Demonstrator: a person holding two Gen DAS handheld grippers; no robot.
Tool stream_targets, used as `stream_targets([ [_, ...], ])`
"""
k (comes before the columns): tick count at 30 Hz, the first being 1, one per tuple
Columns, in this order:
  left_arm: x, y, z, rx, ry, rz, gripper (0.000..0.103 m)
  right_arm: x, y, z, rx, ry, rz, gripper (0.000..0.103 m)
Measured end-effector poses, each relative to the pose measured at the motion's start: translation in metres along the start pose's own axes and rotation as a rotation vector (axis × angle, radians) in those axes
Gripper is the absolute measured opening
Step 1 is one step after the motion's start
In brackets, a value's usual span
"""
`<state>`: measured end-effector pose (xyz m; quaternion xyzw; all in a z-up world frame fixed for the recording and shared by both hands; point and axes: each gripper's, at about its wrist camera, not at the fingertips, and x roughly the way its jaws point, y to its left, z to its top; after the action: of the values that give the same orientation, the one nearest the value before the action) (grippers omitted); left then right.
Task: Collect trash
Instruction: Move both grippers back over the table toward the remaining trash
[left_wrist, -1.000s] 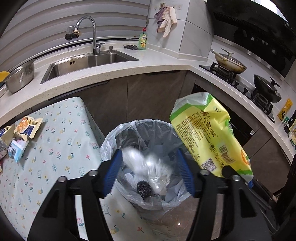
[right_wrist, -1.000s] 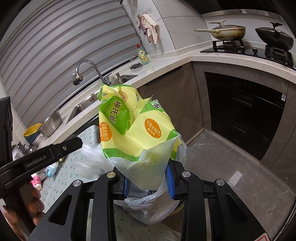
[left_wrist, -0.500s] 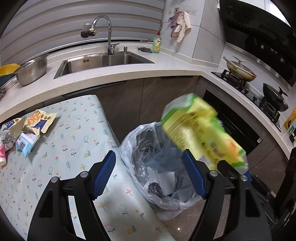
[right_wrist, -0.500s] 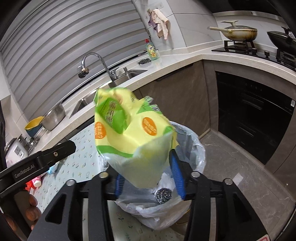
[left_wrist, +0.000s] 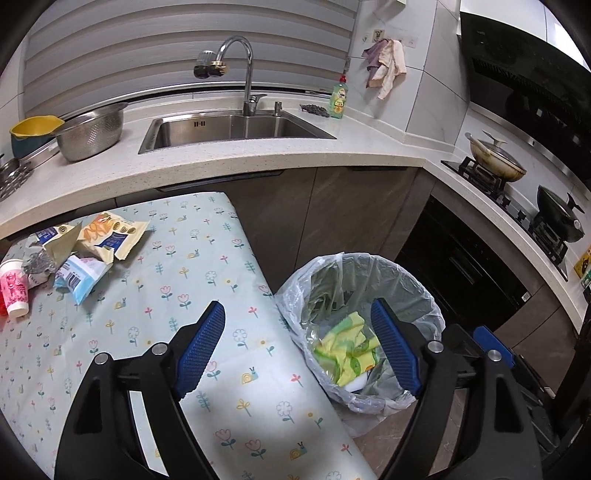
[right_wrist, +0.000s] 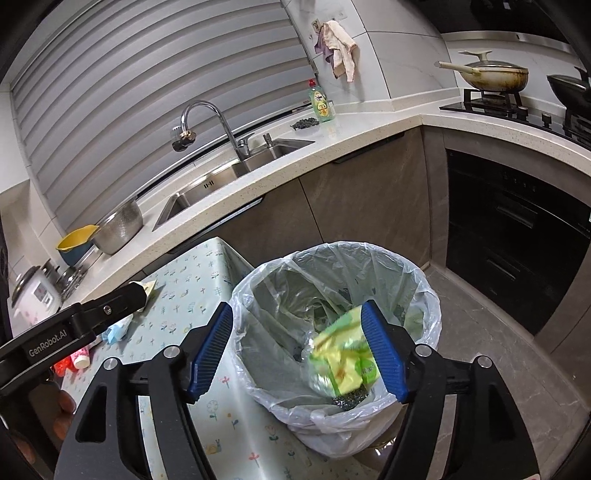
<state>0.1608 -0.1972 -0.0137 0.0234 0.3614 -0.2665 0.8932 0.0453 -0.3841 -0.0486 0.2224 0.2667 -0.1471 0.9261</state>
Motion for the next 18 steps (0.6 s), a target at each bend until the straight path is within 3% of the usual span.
stream_targets([
  [9,-0.032,0.033,-0.003,-0.045,-0.045,0.041,0.085,-0.015,0.04,-0.001,-0.05,-0.012,0.041,0.076],
  [18,-0.066,0.104,-0.014,-0.137,-0.073,0.123,0.088,-0.017,0.104,-0.012,-0.134,0.001,0.113,0.076],
])
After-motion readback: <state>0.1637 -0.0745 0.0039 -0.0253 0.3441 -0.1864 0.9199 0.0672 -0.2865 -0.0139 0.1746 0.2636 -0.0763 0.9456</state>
